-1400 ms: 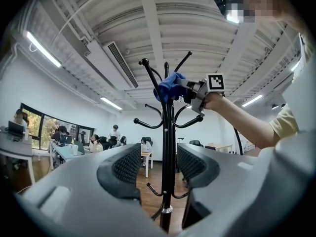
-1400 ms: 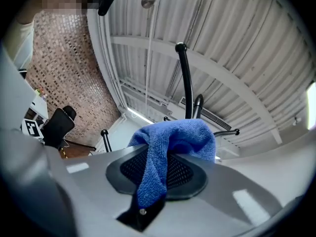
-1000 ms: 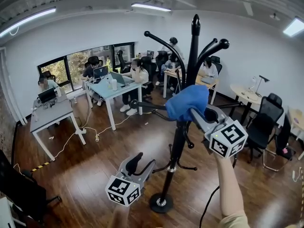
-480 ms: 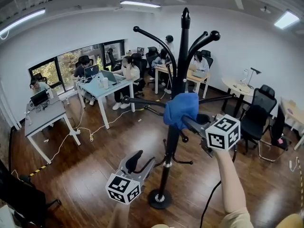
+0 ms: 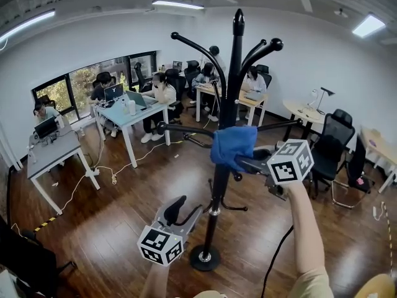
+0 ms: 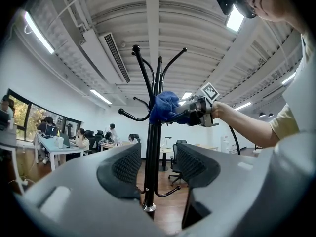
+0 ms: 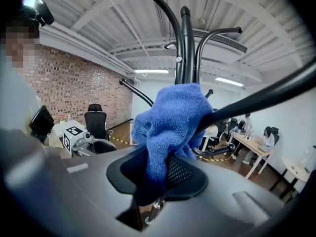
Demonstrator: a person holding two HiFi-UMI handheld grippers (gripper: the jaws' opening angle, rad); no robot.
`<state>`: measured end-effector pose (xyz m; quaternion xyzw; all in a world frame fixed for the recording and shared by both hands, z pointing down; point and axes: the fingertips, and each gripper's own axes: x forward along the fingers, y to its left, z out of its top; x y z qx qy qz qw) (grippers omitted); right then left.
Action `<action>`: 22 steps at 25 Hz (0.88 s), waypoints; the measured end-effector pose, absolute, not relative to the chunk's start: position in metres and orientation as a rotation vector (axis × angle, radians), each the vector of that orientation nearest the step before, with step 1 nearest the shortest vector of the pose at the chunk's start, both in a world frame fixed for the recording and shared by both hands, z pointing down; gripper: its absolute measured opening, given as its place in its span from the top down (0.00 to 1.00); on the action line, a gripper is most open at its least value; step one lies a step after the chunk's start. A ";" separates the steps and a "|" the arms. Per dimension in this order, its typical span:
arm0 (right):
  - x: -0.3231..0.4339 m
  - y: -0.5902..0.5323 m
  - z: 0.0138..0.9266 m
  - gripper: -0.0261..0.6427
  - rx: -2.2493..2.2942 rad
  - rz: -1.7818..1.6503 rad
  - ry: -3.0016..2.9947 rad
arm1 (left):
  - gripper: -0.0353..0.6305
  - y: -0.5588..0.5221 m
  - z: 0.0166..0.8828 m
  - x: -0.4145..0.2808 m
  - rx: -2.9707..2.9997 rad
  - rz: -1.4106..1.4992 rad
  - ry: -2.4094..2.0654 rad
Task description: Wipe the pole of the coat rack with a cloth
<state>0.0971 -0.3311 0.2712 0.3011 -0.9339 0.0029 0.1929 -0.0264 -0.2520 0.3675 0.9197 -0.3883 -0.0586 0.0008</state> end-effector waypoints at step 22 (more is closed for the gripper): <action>0.102 -0.225 0.200 0.85 0.479 -0.032 -2.967 | 0.64 -0.240 0.374 -0.019 2.888 -0.184 -1.141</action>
